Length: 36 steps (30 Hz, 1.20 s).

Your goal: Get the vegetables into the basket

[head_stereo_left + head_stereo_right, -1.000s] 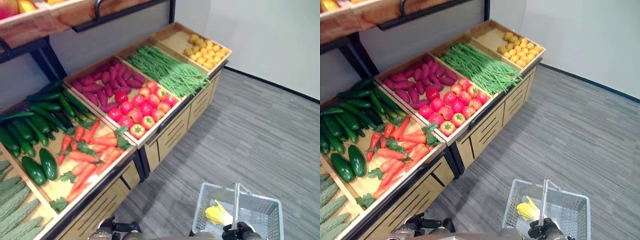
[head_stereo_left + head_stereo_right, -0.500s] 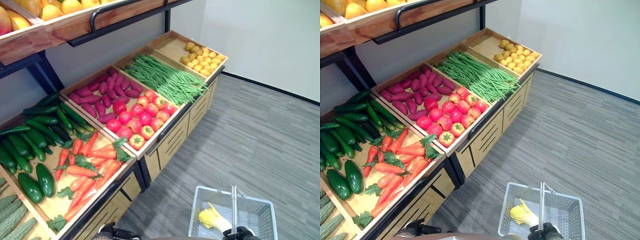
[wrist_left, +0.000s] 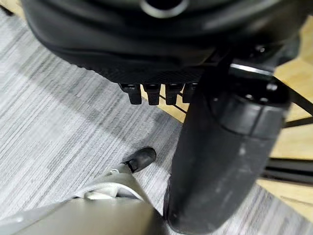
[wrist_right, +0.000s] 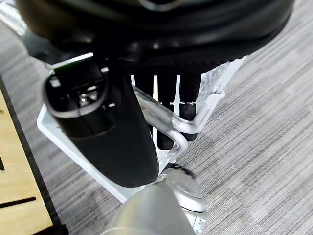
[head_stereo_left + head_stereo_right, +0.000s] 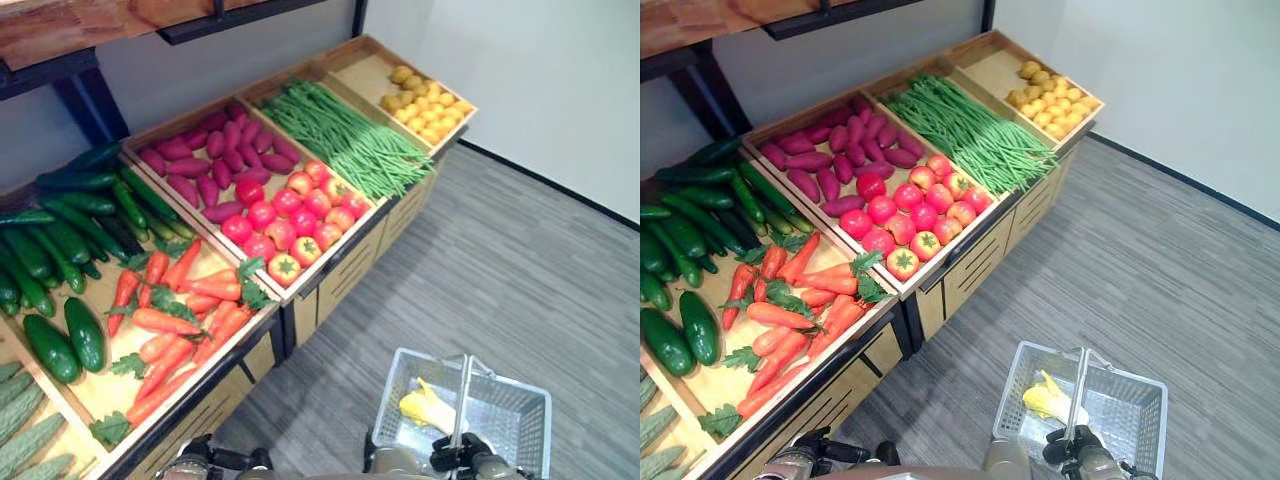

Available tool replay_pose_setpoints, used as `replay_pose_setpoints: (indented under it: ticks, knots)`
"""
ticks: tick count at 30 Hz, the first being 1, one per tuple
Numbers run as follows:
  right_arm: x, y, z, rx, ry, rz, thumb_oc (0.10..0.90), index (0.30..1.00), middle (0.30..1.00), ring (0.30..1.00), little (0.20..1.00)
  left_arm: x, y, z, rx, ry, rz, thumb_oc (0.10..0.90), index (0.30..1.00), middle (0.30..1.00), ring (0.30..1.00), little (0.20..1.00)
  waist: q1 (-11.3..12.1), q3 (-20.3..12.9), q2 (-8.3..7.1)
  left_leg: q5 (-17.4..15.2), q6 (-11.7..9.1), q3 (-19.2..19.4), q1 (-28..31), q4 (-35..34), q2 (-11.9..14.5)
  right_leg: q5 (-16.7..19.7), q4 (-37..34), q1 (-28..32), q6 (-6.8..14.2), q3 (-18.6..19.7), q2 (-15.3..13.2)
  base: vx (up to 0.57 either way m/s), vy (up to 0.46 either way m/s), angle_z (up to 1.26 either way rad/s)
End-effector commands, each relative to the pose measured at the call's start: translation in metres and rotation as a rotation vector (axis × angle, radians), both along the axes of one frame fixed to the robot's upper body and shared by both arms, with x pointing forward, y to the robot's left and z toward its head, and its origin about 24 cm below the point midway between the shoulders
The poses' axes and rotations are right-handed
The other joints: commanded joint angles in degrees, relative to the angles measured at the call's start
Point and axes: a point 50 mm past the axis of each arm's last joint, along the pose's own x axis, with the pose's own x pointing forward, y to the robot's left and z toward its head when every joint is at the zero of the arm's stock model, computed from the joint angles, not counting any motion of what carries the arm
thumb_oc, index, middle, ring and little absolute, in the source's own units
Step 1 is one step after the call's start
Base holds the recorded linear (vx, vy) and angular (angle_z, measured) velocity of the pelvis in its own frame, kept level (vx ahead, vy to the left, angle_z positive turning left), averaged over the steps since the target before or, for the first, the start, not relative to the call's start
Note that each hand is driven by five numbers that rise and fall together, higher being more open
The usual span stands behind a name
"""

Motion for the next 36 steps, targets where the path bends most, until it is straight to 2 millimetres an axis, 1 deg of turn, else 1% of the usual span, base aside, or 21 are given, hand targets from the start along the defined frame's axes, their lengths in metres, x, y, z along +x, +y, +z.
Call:
replay_pose_setpoints:
  ticks: [1, 4, 7, 10, 11, 17, 19, 20, 22, 23, 25, 26, 27, 28, 29, 30, 31, 32, 33, 34, 36]
  knots:
    - [-0.004, -0.01, 0.002, -0.023, 0.03, 0.014, 0.4, 0.3, 0.3, 0.3, 0.3, -0.002, 0.001, -0.001, 0.043, 0.046, -0.085, 0.9, 1.0, 1.0, 1.0, 1.0, -2.89, 1.05, 1.96, -1.89, 0.04, -5.62, 1.31, 0.69, -2.65, 2.54, 0.97, -4.54, 2.47, 10.81, 2.29, 0.07, -0.188, 0.23]
    - [-0.005, -0.011, 0.002, -0.026, 0.031, 0.02, 0.4, 0.3, 0.3, 0.3, 0.3, -0.007, -0.001, -0.002, 0.038, 0.058, -0.074, 0.9, 1.0, 1.0, 1.0, 1.0, -2.65, 0.53, 2.24, -1.74, -0.25, -6.19, 1.27, 1.08, -2.25, 1.9, 0.28, -3.38, 1.88, 10.61, 2.79, 0.04, -0.15, 0.35]
    - [-0.004, -0.014, 0.003, -0.035, 0.038, 0.036, 0.4, 0.3, 0.3, 0.3, 0.3, -0.006, -0.006, -0.003, 0.024, 0.058, -0.069, 0.9, 1.0, 1.0, 1.0, 1.0, -2.38, 0.62, 2.98, -0.91, -1.24, -8.41, 0.49, 2.68, -0.81, 0.05, 1.46, -2.18, 0.05, 8.8, 4.29, 0.0, -0.216, 0.26]
    - [-0.006, -0.016, 0.003, -0.042, 0.048, 0.039, 0.4, 0.3, 0.3, 0.3, 0.3, -0.007, -0.01, -0.004, 0.016, 0.058, -0.068, 0.9, 1.0, 1.0, 1.0, 1.0, -2.25, 0.25, 3.02, -0.56, -1.73, -9.09, 0.22, 2.9, -0.33, -0.52, 1.27, -1.48, -0.56, 7.63, 4.61, 0.01, -0.153, 0.33]
    - [-0.01, -0.019, 0.004, -0.05, 0.061, 0.043, 0.4, 0.3, 0.3, 0.3, 0.3, -0.007, -0.012, -0.005, 0.008, 0.057, -0.064, 0.9, 1.0, 1.0, 1.0, 1.0, -1.9, -0.06, 3.07, -0.16, -2.33, -9.52, 0.19, 3.27, 0.47, -1.19, 1.16, -0.47, -1.12, 6.23, 5.02, 0.02, -0.128, 0.29]
    - [-0.016, -0.023, 0.004, -0.064, 0.083, 0.047, 0.4, 0.3, 0.3, 0.3, 0.3, -0.006, -0.016, -0.005, -0.006, 0.051, -0.06, 0.9, 1.0, 1.0, 1.0, 1.0, -1.3, -0.02, 3.09, 0.93, -3.46, -10.53, -0.06, 4.02, 2.56, -2.83, 1.68, 0.96, -2.12, 3.32, 6.08, 0.0, -0.159, 0.3]
    - [-0.017, -0.024, 0.004, -0.067, 0.085, 0.052, 0.4, 0.3, 0.3, 0.3, 0.3, -0.003, -0.016, -0.005, -0.009, 0.041, -0.049, 0.9, 1.0, 1.0, 1.0, 1.0, -0.55, 1.16, 3.25, 2.53, -4.37, -12.75, -0.79, 5.02, 4.48, -5.13, 5.11, 0.99, -3.22, 0.49, 6.95, -0.05, -0.203, 0.53]
    - [-0.017, -0.024, 0.004, -0.067, 0.085, 0.052, 0.4, 0.3, 0.3, 0.3, 0.3, -0.003, -0.016, -0.005, -0.009, 0.041, -0.049, 0.9, 1.0, 1.0, 1.0, 1.0, -0.64, 1.17, 3.25, 2.54, -4.39, -12.86, -0.82, 5.04, 4.48, -5.19, 5.19, 0.98, -3.23, 0.39, 6.94, -0.11, -0.15, 0.69]
    - [-0.019, -0.024, 0.004, -0.069, 0.091, 0.061, 0.4, 0.3, 0.3, 0.3, 0.3, 0.0, -0.015, -0.004, -0.01, 0.03, -0.041, 0.9, 1.0, 1.0, 1.0, 1.0, -0.16, 2.27, 3.06, 5.72, -5.49, -14.23, -2.56, 4.93, 6.39, -5.83, 5.45, 0.99, -3.96, -2.11, 7.24, -0.1, -0.149, 0.74]
    - [-0.019, -0.024, 0.004, -0.069, 0.091, 0.061, 0.4, 0.3, 0.3, 0.3, 0.3, 0.0, -0.015, -0.004, -0.01, 0.03, -0.04, 0.9, 1.0, 1.0, 1.0, 1.0, -0.26, 2.27, 3.06, 5.76, -5.51, -14.34, -2.59, 4.91, 6.4, -5.84, 5.43, 1.02, -3.98, -2.22, 7.24, -0.06, -0.07, 0.63]
    - [-0.021, -0.027, 0.004, -0.075, 0.097, 0.057, 0.4, 0.3, 0.3, 0.3, 0.3, 0.003, -0.016, -0.003, -0.011, 0.025, -0.045, 0.9, 1.0, 1.0, 1.0, 1.0, -0.28, 3.05, 2.48, 9.44, -6.0, -12.36, -5.55, 4.52, 8.89, -6.14, 4.74, 1.64, -3.73, -5.03, 5.99, -0.09, -0.035, 0.72]
    - [-0.021, -0.027, 0.004, -0.075, 0.097, 0.057, 0.4, 0.3, 0.3, 0.3, 0.3, 0.003, -0.016, -0.003, -0.011, 0.025, -0.045, 0.9, 1.0, 1.0, 1.0, 1.0, -0.33, 3.05, 2.46, 9.46, -6.0, -12.42, -5.58, 4.53, 8.87, -6.15, 4.74, 1.64, -3.73, -5.08, 5.96, -0.08, -0.028, 0.82]
    - [-0.022, -0.028, 0.004, -0.078, 0.103, 0.065, 0.4, 0.3, 0.3, 0.3, 0.3, 0.004, -0.016, -0.003, -0.012, 0.025, -0.049, 0.9, 1.0, 1.0, 1.0, 1.0, -0.4, 3.24, 2.4, 10.01, -6.09, -10.54, -5.93, 4.44, 9.64, -5.96, 4.46, 1.8, -3.67, -6.04, 5.43, -0.06, -0.027, 0.69]
    - [-0.022, -0.029, 0.005, -0.081, 0.102, 0.067, 0.4, 0.3, 0.3, 0.3, 0.3, 0.004, -0.017, -0.003, -0.012, 0.027, -0.053, 0.9, 1.0, 1.0, 1.0, 1.0, -1.05, 3.17, 2.29, 10.54, -6.36, -6.15, -5.76, 4.38, 11.04, -5.65, 4.08, 1.82, -3.58, -7.49, 4.85, -0.08, -0.031, 0.74]
    - [-0.022, -0.03, 0.005, -0.084, 0.105, 0.069, 0.4, 0.3, 0.3, 0.3, 0.3, 0.004, -0.017, -0.003, -0.014, 0.026, -0.05, 0.9, 1.0, 1.0, 1.0, 1.0, -1.09, 3.02, 2.32, 10.22, -6.46, -5.06, -5.44, 4.77, 11.21, -5.53, 3.81, 1.77, -3.58, -8.08, 4.66, -0.14, -0.046, 0.74]
    - [-0.024, -0.03, 0.005, -0.084, 0.11, 0.068, 0.4, 0.3, 0.3, 0.3, 0.3, 0.004, -0.018, -0.004, -0.021, 0.021, -0.053, 0.9, 1.0, 1.0, 1.0, 1.0, -1.28, 2.66, 2.21, 8.56, -6.44, -3.59, -4.47, 6.61, 10.4, -4.82, 3.28, 1.78, -3.77, -9.97, 3.98, -0.1, -0.034, 0.69]
    - [-0.024, -0.03, 0.005, -0.084, 0.11, 0.068, 0.4, 0.3, 0.3, 0.3, 0.3, 0.004, -0.018, -0.004, -0.021, 0.021, -0.053, 0.9, 1.0, 1.0, 1.0, 1.0, -1.35, 2.71, 2.22, 8.47, -6.45, -3.68, -4.49, 6.72, 10.41, -4.86, 3.27, 1.87, -3.76, -10.05, 3.97, -0.18, -0.061, 0.76]
    - [-0.026, -0.031, 0.005, -0.084, 0.113, 0.06, 0.4, 0.3, 0.3, 0.3, 0.3, 0.006, -0.019, -0.003, -0.023, 0.02, -0.066, 0.9, 1.0, 1.0, 1.0, 1.0, -1.98, 2.04, 2.27, 4.38, -5.91, -2.52, -2.24, 7.76, 7.99, -4.49, 3.13, 1.22, -4.07, -12.23, 3.3, -0.11, -0.031, 0.59]
    - [-0.026, -0.031, 0.005, -0.084, 0.113, 0.06, 0.4, 0.3, 0.3, 0.3, 0.3, 0.006, -0.019, -0.003, -0.023, 0.019, -0.067, 0.9, 1.0, 1.0, 1.0, 1.0, -2.0, 1.91, 2.28, 4.52, -5.87, -2.54, -2.45, 7.72, 7.99, -4.29, 3.0, 1.07, -4.09, -12.26, 3.31, -0.16, 0.012, 0.69]
    - [-0.031, -0.029, 0.003, -0.08, 0.125, 0.049, 0.4, 0.3, 0.3, 0.3, 0.3, 0.004, -0.018, -0.004, -0.017, 0.036, -0.092, 0.9, 1.0, 1.0, 1.0, 1.0, -3.17, 0.88, 2.38, 2.81, -5.25, 0.55, -0.78, 5.14, 6.25, -3.02, 2.02, 0.75, -3.48, -14.44, 2.49, -0.05, 0.046, 0.51]
    - [-0.032, -0.029, 0.003, -0.079, 0.132, 0.044, 0.4, 0.3, 0.3, 0.3, 0.3, 0.004, -0.019, -0.004, -0.017, 0.036, -0.095, 0.9, 1.0, 1.0, 1.0, 1.0, -3.47, 0.7, 2.5, 2.86, -4.84, 1.19, -1.39, 4.49, 5.66, -2.24, 2.13, 1.01, -2.87, -14.84, 2.02, 0.01, 0.071, 0.84]
